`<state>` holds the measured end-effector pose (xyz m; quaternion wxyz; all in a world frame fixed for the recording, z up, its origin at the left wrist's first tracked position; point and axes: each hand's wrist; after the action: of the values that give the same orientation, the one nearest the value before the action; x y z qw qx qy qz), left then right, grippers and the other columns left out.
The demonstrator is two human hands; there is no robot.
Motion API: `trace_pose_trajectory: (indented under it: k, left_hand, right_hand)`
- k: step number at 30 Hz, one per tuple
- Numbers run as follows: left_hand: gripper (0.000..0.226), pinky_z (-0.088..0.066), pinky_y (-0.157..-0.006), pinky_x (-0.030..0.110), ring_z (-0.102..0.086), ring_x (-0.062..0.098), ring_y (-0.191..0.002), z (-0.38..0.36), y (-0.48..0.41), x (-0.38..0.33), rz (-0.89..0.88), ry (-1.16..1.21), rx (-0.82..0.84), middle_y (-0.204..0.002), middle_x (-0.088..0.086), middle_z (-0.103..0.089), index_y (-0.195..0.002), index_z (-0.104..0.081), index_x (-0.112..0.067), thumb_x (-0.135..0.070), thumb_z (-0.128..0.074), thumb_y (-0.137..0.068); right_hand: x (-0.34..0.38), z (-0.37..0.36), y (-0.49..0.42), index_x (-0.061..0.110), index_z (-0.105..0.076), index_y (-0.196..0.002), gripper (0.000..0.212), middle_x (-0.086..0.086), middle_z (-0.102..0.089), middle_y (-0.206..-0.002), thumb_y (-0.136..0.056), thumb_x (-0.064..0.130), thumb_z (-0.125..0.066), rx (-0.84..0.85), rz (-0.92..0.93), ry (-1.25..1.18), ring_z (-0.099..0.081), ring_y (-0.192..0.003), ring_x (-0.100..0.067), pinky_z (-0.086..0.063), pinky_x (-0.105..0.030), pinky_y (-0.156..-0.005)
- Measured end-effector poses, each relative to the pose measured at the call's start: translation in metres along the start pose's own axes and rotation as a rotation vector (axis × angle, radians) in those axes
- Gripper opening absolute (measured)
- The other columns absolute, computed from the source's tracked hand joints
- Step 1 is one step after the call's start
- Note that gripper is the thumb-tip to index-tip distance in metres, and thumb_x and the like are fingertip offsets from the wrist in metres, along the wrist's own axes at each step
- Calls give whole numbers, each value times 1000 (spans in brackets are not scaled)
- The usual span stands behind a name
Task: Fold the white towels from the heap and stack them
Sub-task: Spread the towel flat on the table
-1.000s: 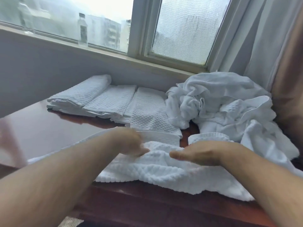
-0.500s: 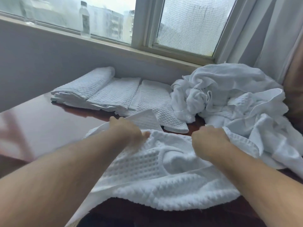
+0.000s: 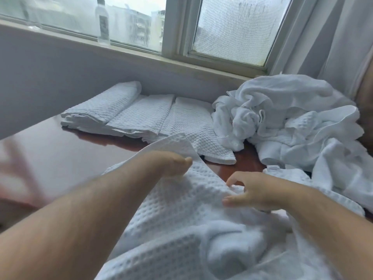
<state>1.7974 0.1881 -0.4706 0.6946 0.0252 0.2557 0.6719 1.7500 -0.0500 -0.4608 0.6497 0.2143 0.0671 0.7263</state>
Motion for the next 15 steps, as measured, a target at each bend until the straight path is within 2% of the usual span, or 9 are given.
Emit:
trace_pose_trajectory:
  k: [2,3,4,5,6,8,10,12,15]
  left_hand:
    - [58,-30,-115,41,-39,33,-141,4,-4,-10,-47,-182,7,-153,16,-43,-144,-48,-4,-46,-30,-108]
    - [59,-30,-116,41,-39,33,-141,2,1,-13,-96,-257,2,-154,16,-43,-142,-48,-3,-47,-30,-107]
    - [64,-25,-120,43,-33,34,-146,4,4,-16,-73,-141,32,-160,15,-34,-145,-43,-4,-53,-29,-105]
    - [76,-17,-123,49,-20,36,-151,-4,1,-10,-60,-212,25,-166,15,-19,-155,-30,-8,-61,-26,-102]
    - [83,-11,-123,57,-9,39,-153,-19,0,-6,27,-203,-25,-168,14,-7,-160,-19,-13,-68,-23,-98]
    - [84,-6,-115,72,2,42,-153,-40,2,-8,167,-50,-159,-169,9,2,-161,-13,-21,-73,-18,-95]
    - [84,-6,-109,79,5,45,-152,-48,5,-6,210,-9,-223,-169,8,4,-161,-11,-23,-74,-15,-94]
    - [87,-9,-107,81,6,48,-151,-51,10,-8,270,-6,-196,-169,9,5,-161,-11,-22,-75,-17,-92]
    - [91,-21,-107,78,-9,51,-149,-40,10,-4,350,-48,-111,-167,16,-10,-158,-23,-19,-77,-25,-88]
  right_hand:
    - [5,4,8,33,-52,-127,62,-2,-69,-67,-86,79,-48,100,-90,-186,-71,-56,-22,-54,-29,-49]
    - [9,4,11,30,-50,-132,60,-9,-70,-67,-93,75,-40,123,-129,-241,-72,-57,-26,-55,-30,-49]
    - [11,3,12,28,-49,-136,55,-10,-70,-73,-99,67,-37,121,-145,-239,-72,-61,-26,-56,-30,-52]
    - [14,1,13,27,-49,-138,51,-7,-70,-84,-102,61,-38,80,-143,-162,-72,-71,-25,-58,-31,-59]
    - [17,-3,13,27,-51,-140,50,-3,-68,-101,-103,58,-40,7,-133,-15,-70,-88,-23,-58,-34,-72]
    - [23,-16,9,28,-52,-140,56,-3,-52,-132,-99,64,-40,-193,-133,282,-50,-122,-25,-46,-40,-99]
    - [29,-28,2,23,-46,-143,70,-7,-47,-140,-94,72,-37,-254,-177,300,-44,-128,-28,-41,-43,-100]
    - [31,-36,-8,17,-40,-147,79,-10,-51,-142,-93,75,-38,-179,-208,189,-49,-128,-31,-43,-41,-94]
    - [30,-45,-19,14,-38,-148,89,-15,-44,-149,-89,80,-37,-132,-197,135,-40,-138,-35,-39,-46,-107]
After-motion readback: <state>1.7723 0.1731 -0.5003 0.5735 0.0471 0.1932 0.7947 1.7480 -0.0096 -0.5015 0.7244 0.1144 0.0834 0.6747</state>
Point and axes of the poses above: each hand's wrist, its own y-axis away from the middle knuckle, its own z-axis out of the back of the hand, x = y × z
